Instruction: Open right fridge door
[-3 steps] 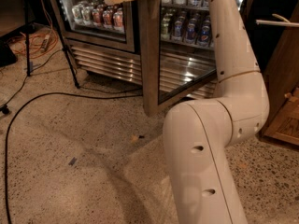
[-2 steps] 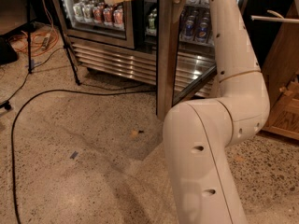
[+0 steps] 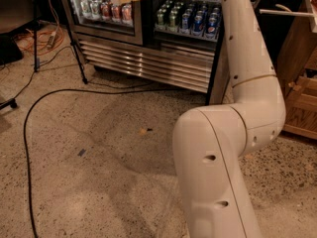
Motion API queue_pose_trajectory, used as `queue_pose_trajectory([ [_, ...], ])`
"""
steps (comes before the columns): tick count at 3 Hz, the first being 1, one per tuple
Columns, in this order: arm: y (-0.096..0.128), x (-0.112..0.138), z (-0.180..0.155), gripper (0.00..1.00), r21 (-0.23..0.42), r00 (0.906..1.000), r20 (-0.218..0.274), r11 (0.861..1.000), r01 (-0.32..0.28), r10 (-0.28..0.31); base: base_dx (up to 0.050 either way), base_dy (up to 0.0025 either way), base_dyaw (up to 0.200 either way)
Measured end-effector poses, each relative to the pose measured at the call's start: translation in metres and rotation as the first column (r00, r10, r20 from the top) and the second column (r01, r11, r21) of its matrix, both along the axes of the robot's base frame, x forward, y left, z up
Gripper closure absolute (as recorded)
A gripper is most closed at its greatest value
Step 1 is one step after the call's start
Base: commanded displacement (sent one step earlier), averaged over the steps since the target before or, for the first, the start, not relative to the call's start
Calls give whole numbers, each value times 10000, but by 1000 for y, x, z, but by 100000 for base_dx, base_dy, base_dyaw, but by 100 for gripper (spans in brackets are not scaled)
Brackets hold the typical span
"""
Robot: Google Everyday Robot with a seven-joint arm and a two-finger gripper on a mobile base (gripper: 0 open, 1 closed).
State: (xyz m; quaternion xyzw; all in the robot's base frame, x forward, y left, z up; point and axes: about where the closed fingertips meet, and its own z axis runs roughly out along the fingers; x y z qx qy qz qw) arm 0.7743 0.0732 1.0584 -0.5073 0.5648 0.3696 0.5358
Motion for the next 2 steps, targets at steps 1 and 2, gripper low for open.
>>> queue_pose_trajectory([
  [1, 0, 0, 0, 0, 0, 10000, 0, 10000, 0, 0, -4950, -1, 10],
  [2, 0, 0, 0, 0, 0, 10000, 0, 10000, 0, 0, 0, 0, 0],
])
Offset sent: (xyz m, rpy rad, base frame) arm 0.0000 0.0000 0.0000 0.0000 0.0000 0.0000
